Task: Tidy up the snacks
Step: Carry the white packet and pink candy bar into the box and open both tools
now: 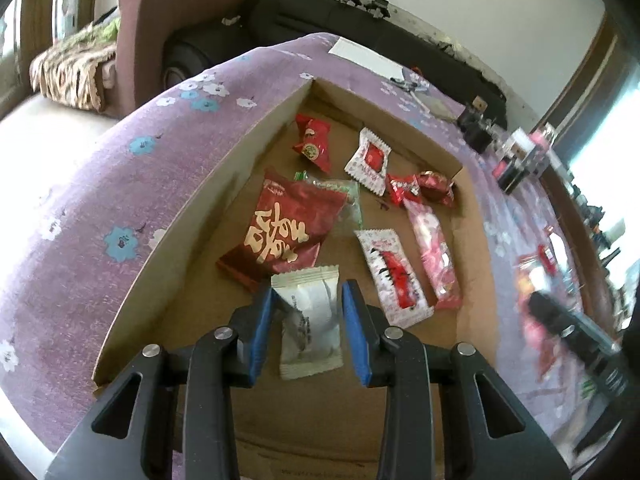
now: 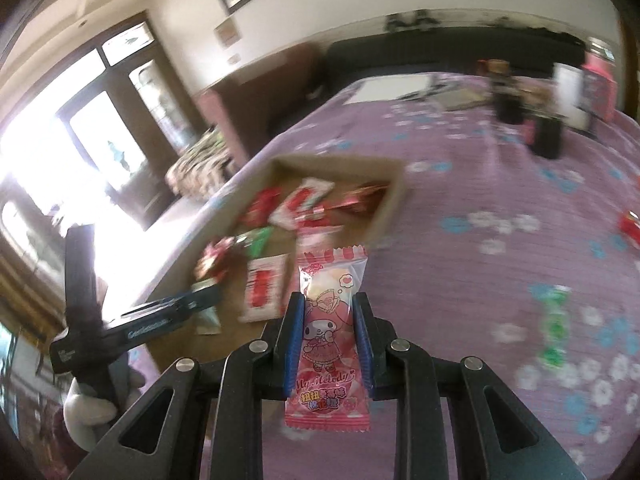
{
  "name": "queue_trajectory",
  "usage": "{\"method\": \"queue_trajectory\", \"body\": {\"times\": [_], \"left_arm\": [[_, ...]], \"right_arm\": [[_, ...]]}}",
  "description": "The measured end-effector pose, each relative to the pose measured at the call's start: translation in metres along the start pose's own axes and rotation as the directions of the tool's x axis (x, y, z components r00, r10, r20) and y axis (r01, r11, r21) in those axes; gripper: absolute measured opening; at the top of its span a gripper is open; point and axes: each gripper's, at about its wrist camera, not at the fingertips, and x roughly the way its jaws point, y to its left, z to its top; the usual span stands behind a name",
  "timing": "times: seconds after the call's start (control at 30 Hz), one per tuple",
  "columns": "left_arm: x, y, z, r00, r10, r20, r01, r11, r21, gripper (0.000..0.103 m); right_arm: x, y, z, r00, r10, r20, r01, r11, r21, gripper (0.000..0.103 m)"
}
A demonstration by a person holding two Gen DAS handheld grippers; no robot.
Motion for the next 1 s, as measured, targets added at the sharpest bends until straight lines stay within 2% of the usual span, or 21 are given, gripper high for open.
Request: {"method": "queue_trajectory", "body": {"times": [0.23, 0.33, 0.5, 0.67, 0.77, 1.0], "left_arm": [[-0.029, 0.011, -0.002, 0.993, -0.101, 0.054, 0.105, 0.992, -0.075, 0.049], [-0.043, 0.021, -0.002, 0.99, -0.11, 0.092, 0.12, 0.986, -0.116, 0.058], [-0.052, 0.035, -0.002, 0.988, -0.092, 0.124, 0.112, 0.981, -0.159, 0.058], [-0.047, 0.038, -0.005, 0.992, -0.083, 0.096, 0.098, 0.981, -0.166, 0.058], [-0.047, 0.037, -0.006, 0.993, -0.077, 0.091, 0.091, 0.983, -0.163, 0.058], [-0.05, 0.02, -0.012, 0.995, -0.053, 0.089, 0.063, 0.991, -0.118, 0.058]], "right_arm": [[0.04, 0.05, -0.004, 0.996, 0.028, -0.087, -0.037, 0.994, -0.102, 0.024], [0.055, 0.065, -0.01, 0.991, 0.039, -0.131, -0.057, 0.989, -0.137, 0.024], [0.077, 0.082, -0.018, 0.984, 0.029, -0.174, -0.061, 0.981, -0.183, 0.025], [0.083, 0.085, -0.02, 0.988, 0.014, -0.155, -0.045, 0.98, -0.193, 0.028], [0.077, 0.081, -0.018, 0.99, 0.027, -0.14, -0.051, 0.983, -0.177, 0.04], [0.051, 0.066, -0.015, 0.997, 0.039, -0.073, -0.048, 0.989, -0.138, 0.047]]}}
